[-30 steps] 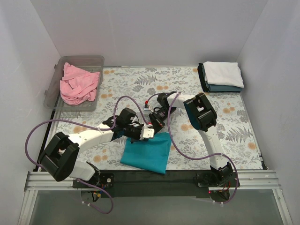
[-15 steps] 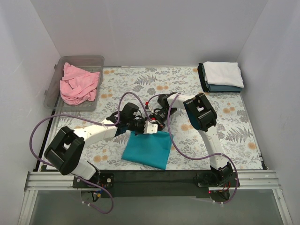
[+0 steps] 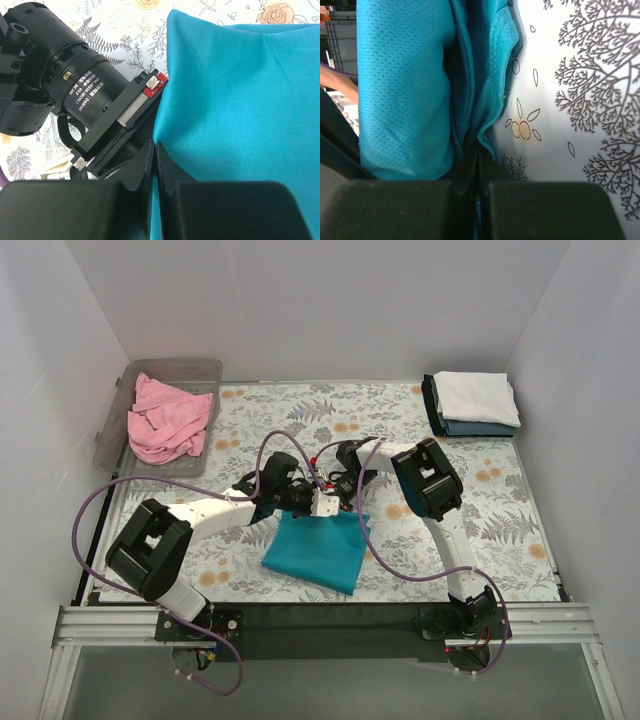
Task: Fold and stack the t-shirts
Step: Fold the tshirt
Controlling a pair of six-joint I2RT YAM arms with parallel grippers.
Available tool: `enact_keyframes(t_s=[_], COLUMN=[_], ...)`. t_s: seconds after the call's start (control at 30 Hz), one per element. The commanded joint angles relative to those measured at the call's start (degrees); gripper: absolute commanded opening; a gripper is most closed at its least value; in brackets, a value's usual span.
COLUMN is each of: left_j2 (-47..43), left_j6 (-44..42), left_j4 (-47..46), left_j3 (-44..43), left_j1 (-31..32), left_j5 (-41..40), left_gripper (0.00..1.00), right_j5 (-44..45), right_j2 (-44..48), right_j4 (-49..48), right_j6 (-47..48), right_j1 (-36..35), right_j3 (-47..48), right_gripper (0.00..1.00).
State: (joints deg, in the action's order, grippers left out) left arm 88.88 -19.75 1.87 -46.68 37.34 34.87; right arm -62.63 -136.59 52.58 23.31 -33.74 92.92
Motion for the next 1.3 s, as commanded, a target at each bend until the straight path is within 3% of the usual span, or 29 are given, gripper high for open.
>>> enact_keyframes(t_s=[0.0,0.43,0.87,1.0,1.17,1.2,1.23,1.27], left_j2=[0.2,-5.6,-7.2,-8.9,-7.5,-6.6,-5.7,-3.7], left_j6=[-0.7,-3.5,-5.8,-4.5,-6.8,-6.5,-6.3,-5.7], left_j4=[-4.0,-6.1,-6.1,-9.9,-11.0,-11.1,-11.3,-12.1], left_j3=[-0.1,6.5,7.2,8.1,9.7,9.5,9.2,8.4], left_j1=[-0.3,0.8,1.7,1.7,1.7,1.7,1.7,1.7], left_j5=[0.5,2.7,4.6,5.6,6.0,5.7,5.6,4.5], left_gripper=[0.00,0.00,0.00,0.00,0.00,0.00,0.02,0.13], right_j5=[4.4,11.1,14.3,14.2,14.5,14.7,15.1,15.5], right_j2=[-1.0,2.6,3.9,4.8,7.0,7.4,7.7,8.4], right_j4=[-0.6,0.4,2.4,3.0,3.4,3.5,3.8,4.1], right_j6=[2.7,0.7,-0.4,-0.3,-0.8,-1.0,-1.1,-1.2], right_j1=[-0.4,-0.5,0.2,1.4,4.4,5.1,6.6,7.5], right_j3=[-0.9,6.3,15.2,15.8,16.5,16.6,16.5,16.3], right_gripper=[0.01,0.01,0.03,0.11,0.36,0.36,0.36,0.36])
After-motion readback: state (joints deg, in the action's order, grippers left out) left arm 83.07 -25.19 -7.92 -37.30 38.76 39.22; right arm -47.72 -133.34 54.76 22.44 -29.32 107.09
